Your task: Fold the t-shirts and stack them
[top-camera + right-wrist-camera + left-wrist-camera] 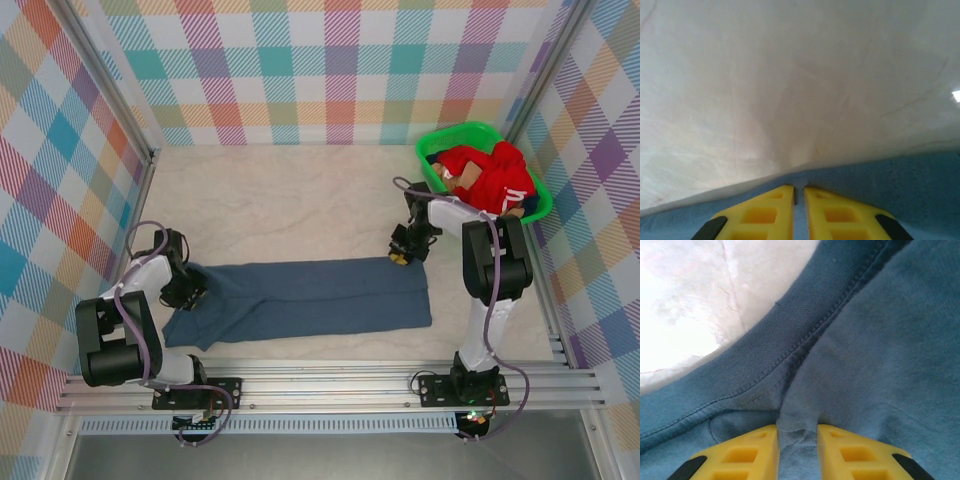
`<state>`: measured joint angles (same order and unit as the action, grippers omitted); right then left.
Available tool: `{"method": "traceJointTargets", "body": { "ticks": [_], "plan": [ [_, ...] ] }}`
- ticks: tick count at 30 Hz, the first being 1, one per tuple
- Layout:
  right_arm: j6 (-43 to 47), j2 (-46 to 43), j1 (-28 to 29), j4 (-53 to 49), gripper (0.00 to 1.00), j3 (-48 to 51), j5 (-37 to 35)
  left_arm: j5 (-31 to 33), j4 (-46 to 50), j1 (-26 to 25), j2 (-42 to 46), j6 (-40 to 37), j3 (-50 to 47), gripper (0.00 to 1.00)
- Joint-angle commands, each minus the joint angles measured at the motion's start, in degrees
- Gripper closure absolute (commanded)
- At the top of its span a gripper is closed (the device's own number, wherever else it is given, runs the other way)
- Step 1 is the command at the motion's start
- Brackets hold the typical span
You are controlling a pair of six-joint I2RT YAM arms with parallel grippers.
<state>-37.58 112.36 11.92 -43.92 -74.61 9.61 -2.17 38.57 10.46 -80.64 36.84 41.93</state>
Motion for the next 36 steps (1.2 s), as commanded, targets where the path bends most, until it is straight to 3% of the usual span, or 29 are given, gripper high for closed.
{"method": "traceJointTargets", "body": {
  "ticks": [1,11,16,26,36],
  "plan": [
    [1.33,3.75,-2.18,-4.62,0.88,-2.11,-8.18,-1.62,-0.23,-1.82,-0.57,1.81,1.48,0.74],
    [3.63,6.66,-7.09,-6.67,0.89,-8.50,-12.75,-6.97,-3.16,-8.50,-0.79,2.65,3.65,0.71],
    [6.31,3.31,-6.72,-3.91,0.83,-9.11,-9.64,-8.53,-2.07,-12.15,1.02,1.36,2.85,0.71],
    [6.69,-3.93,-3.70,-5.40,0.77,-9.47,-5.94,-4.37,3.63,-14.66,4.53,-1.11,0.61,0.71],
    [6.16,-8.71,-1.46,-4.68,0.76,-6.46,-2.60,-0.79,-3.99,-14.86,-0.08,-4.08,0.07,0.71]
  ]
}}
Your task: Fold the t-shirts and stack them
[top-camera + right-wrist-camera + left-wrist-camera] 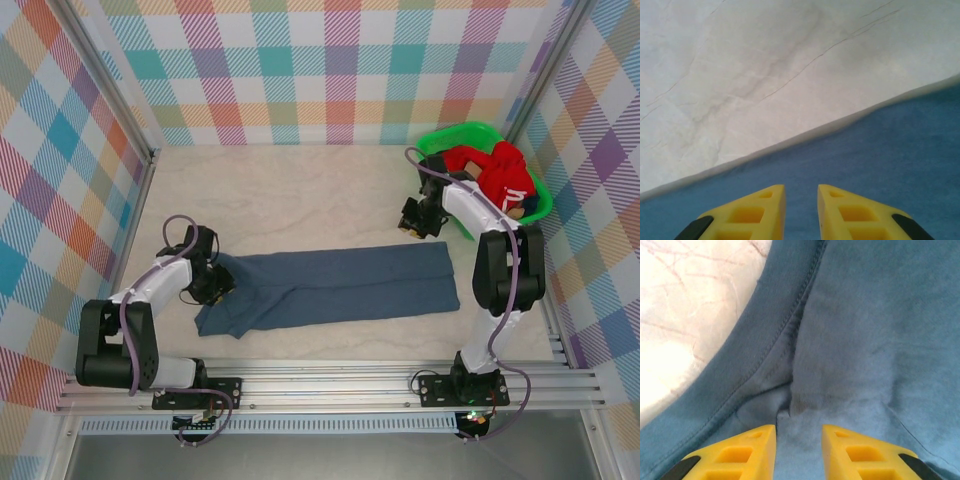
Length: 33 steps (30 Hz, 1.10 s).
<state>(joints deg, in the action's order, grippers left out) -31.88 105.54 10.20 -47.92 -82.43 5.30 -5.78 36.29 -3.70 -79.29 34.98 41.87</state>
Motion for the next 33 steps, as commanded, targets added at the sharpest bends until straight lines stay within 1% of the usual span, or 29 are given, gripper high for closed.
{"method": "traceJointTargets", "body": {
  "ticks": [1,7,14,22,28,33],
  "plan": [
    [0.41,-2.14,0.35,-0.68,0.76,1.61,1.77,3.52,-1.75,-0.69,-1.80,-2.83,0.36,0.71],
    [0.08,-3.49,0.35,-0.51,0.76,2.88,2.26,5.09,-3.26,-0.69,-3.24,-5.45,1.02,0.73],
    [0.04,-3.68,0.43,-0.09,0.76,3.52,2.83,4.97,-4.93,-0.71,-2.11,-5.01,1.05,0.82],
    [0.08,-3.34,0.70,0.27,0.76,3.59,3.05,4.03,-6.12,-0.69,-2.20,-5.23,1.68,0.86],
    [0.16,-3.41,0.70,0.37,0.76,4.11,2.96,2.60,-6.26,-0.78,-0.87,-5.11,1.46,0.99],
    [0.17,-3.14,0.75,0.61,0.76,4.29,2.87,2.94,-3.80,-1.12,1.98,-4.75,1.54,1.00]
  ]
}}
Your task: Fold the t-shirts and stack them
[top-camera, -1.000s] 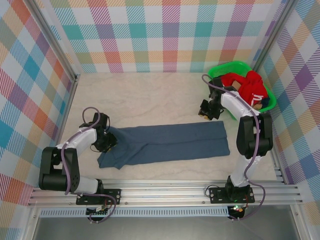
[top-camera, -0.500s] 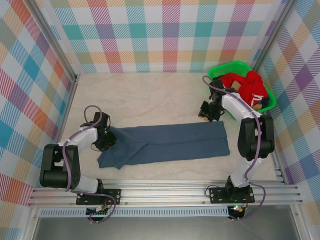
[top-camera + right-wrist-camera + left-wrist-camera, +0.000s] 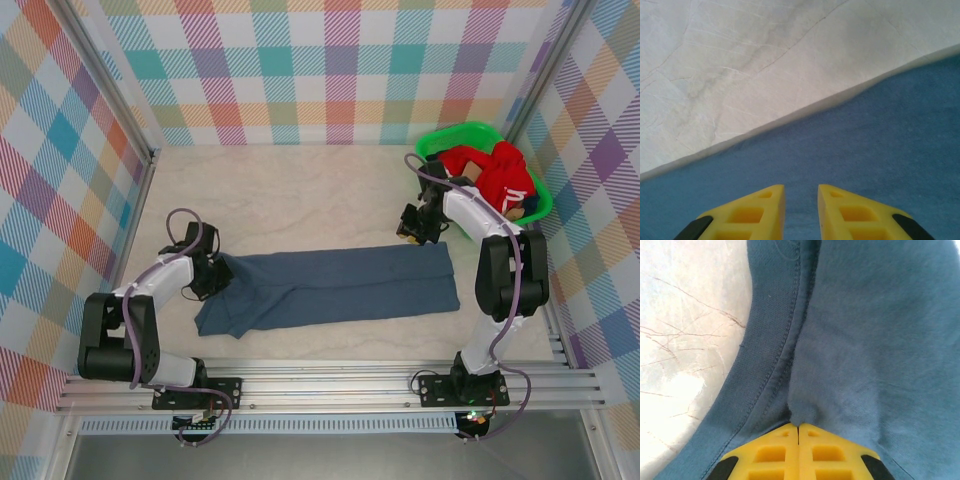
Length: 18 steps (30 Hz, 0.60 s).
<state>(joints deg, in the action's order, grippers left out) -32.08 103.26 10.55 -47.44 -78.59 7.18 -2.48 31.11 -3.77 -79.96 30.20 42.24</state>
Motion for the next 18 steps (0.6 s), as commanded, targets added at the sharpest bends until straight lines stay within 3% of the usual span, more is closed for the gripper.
{"method": "traceJointTargets", "body": {
  "ticks": [1,18],
  "plan": [
    [0.35,-0.79,0.37,0.16,0.76,0.44,0.99,-0.10,2.46,-0.99,3.51,0.43,1.21,1.00],
    [0.87,0.31,0.44,0.42,0.77,-0.43,1.70,-2.56,12.63,-1.94,17.12,12.26,-4.52,1.00]
  ]
}}
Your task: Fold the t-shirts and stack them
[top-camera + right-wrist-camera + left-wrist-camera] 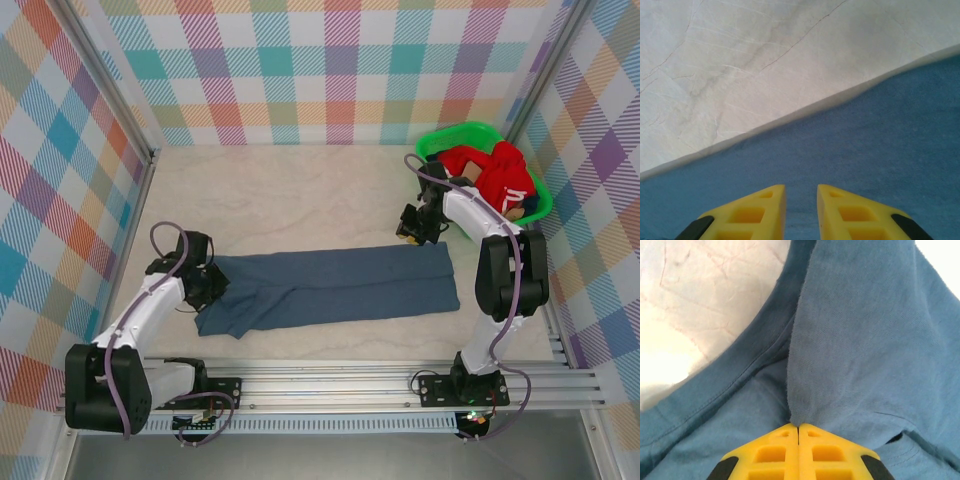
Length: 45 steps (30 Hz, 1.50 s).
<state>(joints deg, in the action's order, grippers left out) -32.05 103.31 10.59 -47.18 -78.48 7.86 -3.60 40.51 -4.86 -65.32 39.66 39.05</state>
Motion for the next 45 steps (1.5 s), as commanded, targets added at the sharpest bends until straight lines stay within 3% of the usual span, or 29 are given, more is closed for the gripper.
{"method": "traceJointTargets", "body": {
  "ticks": [1,8,10,11,15,20,31,45],
  "plan": [
    [0.85,0.32,0.39,0.12,0.77,-0.54,1.10,-1.74,3.56,-0.87,3.23,3.25,-1.69,1.00],
    [0.71,0.50,0.70,0.01,0.77,-0.54,1.55,-0.97,3.38,-0.85,2.36,3.71,-3.07,1.00],
    [0.83,0.47,0.84,-0.12,0.77,-0.70,1.55,1.05,4.62,-0.98,2.16,3.76,-2.09,0.72],
    [0.85,0.32,0.93,-0.16,0.77,-0.58,1.54,1.84,5.24,-1.11,2.86,3.87,-1.74,0.65],
    [1.03,-0.51,1.01,-0.18,0.77,0.08,1.38,0.92,4.20,-1.97,10.24,4.61,-3.63,0.58],
    [1.01,-0.77,1.10,-0.03,0.77,0.87,1.76,-3.96,-1.50,-2.31,11.45,5.08,-8.77,0.58],
    [0.95,-0.57,1.55,-0.38,0.77,0.38,1.98,-0.91,-9.40,-2.61,3.35,0.23,-8.46,0.62],
    [0.76,-0.83,1.51,0.06,0.77,1.13,2.07,0.43,-10.79,-2.63,2.86,-0.48,-8.73,0.93]
  ]
}}
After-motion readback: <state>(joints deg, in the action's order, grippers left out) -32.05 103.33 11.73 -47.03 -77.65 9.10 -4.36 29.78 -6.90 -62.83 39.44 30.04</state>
